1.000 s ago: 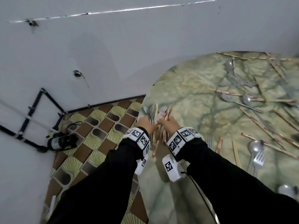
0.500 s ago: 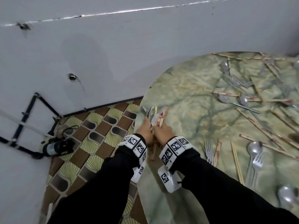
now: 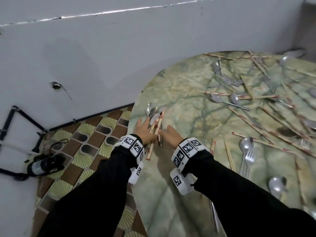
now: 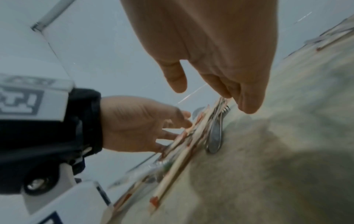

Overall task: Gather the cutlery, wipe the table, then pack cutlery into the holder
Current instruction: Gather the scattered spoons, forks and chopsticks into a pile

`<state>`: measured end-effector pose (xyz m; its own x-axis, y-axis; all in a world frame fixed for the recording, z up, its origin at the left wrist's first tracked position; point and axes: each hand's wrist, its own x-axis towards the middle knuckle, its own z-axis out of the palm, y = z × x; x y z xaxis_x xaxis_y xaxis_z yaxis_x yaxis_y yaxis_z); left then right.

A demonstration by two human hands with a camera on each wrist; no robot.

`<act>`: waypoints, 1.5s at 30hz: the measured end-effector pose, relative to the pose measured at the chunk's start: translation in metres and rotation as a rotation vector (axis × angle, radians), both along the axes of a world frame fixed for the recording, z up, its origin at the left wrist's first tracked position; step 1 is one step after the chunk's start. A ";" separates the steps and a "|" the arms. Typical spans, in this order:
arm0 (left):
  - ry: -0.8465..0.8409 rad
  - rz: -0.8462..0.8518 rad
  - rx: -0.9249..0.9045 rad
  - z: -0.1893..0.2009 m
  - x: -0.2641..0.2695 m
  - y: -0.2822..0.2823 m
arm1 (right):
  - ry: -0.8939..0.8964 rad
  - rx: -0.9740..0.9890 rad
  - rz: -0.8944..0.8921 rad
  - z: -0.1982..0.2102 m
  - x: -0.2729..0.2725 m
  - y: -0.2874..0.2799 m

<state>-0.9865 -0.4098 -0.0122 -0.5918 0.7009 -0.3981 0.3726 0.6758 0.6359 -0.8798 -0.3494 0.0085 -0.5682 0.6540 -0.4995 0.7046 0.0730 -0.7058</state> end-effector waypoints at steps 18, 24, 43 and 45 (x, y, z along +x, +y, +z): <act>-0.098 0.012 0.075 0.039 0.155 -0.036 | 0.140 -0.104 -0.301 0.052 0.260 0.038; -0.060 -0.043 -0.134 0.029 0.221 -0.021 | 0.016 -0.061 -0.296 0.024 0.299 0.043; 0.211 0.101 -0.237 0.004 0.247 0.036 | -0.443 0.362 0.069 0.013 0.235 0.053; 0.180 0.076 -0.226 0.005 0.244 0.038 | -0.424 0.354 0.071 0.009 0.231 0.055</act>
<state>-0.7425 -0.3719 -0.0073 -0.7142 0.5579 -0.4226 0.4091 0.8227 0.3947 -0.6491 -0.2941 0.0174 -0.4139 0.7909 -0.4508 0.9063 0.3115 -0.2856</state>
